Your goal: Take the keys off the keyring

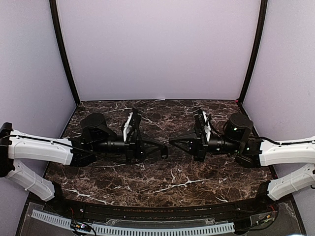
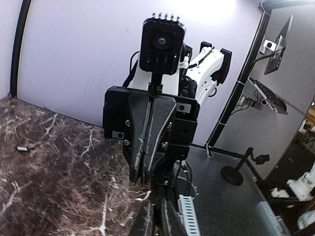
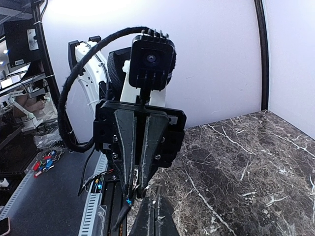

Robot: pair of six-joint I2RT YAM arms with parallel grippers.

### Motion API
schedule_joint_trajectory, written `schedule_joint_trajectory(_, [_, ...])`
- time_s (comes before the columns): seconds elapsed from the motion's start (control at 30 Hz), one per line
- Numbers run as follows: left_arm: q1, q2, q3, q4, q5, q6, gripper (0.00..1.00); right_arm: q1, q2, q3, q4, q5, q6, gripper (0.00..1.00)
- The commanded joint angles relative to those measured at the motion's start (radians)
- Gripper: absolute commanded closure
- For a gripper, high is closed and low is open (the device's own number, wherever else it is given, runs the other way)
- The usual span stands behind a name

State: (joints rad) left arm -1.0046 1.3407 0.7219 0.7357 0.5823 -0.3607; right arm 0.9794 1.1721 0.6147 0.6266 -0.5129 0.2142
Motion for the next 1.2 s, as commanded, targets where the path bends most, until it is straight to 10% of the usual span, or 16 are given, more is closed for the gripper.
schedule_joint_trajectory(0.0, [0.009,-0.012,-0.028,0.032,-0.018,-0.004,1.0,0.008,0.011,-0.007,-0.002,0.02,-0.015,1.0])
schedule_joint_trajectory(0.13, [0.019,-0.013,-0.039,0.066,0.023,-0.038,1.0,0.009,0.004,-0.025,0.0,-0.004,0.0,1.0])
schedule_joint_trajectory(0.5, [0.047,-0.028,-0.007,0.097,0.129,-0.142,1.0,0.018,-0.009,-0.067,-0.023,-0.034,-0.019,0.42])
schedule_joint_trajectory(1.17, [0.05,-0.038,0.004,0.107,0.115,-0.178,1.0,0.149,0.096,-0.012,0.004,0.243,-0.224,0.43])
